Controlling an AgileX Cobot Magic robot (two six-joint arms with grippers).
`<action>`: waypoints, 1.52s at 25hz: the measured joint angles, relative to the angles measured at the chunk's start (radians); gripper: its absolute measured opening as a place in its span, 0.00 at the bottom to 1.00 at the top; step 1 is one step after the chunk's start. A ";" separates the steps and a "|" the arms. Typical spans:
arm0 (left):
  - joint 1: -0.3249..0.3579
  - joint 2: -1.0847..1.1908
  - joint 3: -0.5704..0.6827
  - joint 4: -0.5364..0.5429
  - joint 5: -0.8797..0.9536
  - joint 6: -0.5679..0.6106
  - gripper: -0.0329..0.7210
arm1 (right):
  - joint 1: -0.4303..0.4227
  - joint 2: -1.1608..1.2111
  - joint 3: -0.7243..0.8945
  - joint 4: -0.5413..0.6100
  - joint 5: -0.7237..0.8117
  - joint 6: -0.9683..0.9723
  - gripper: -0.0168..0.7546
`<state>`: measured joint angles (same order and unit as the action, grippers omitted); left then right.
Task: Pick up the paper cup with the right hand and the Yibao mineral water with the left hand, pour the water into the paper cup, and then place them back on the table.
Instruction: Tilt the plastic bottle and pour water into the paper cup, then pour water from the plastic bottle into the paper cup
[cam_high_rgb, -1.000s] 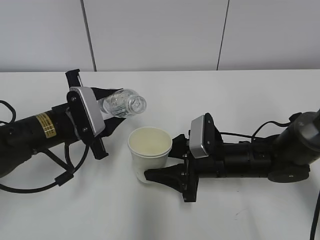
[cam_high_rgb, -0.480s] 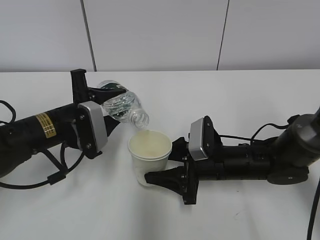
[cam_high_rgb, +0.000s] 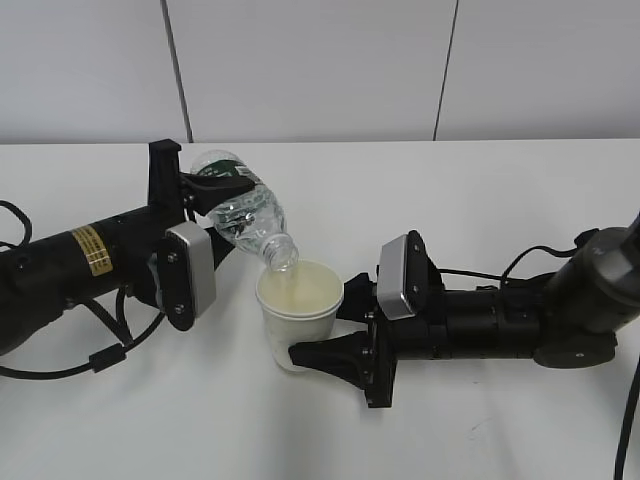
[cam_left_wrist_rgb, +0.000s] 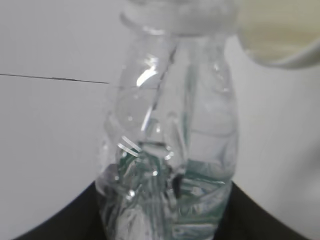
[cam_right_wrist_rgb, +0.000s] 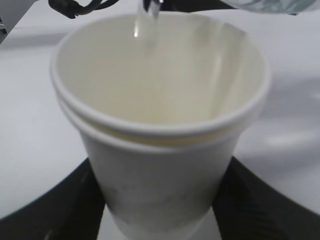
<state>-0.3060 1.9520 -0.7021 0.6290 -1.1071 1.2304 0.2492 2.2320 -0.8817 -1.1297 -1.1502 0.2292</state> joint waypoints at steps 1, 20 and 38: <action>0.000 0.000 0.000 0.000 0.000 0.009 0.48 | 0.000 0.000 0.000 0.000 0.000 0.000 0.64; 0.000 -0.001 0.000 -0.016 0.000 0.081 0.48 | 0.002 0.001 -0.001 -0.033 0.000 0.000 0.64; 0.000 -0.001 0.000 -0.017 -0.001 0.120 0.48 | 0.002 0.001 -0.001 -0.083 0.000 0.000 0.64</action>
<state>-0.3060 1.9510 -0.7021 0.6115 -1.1079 1.3500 0.2508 2.2327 -0.8831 -1.2128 -1.1502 0.2292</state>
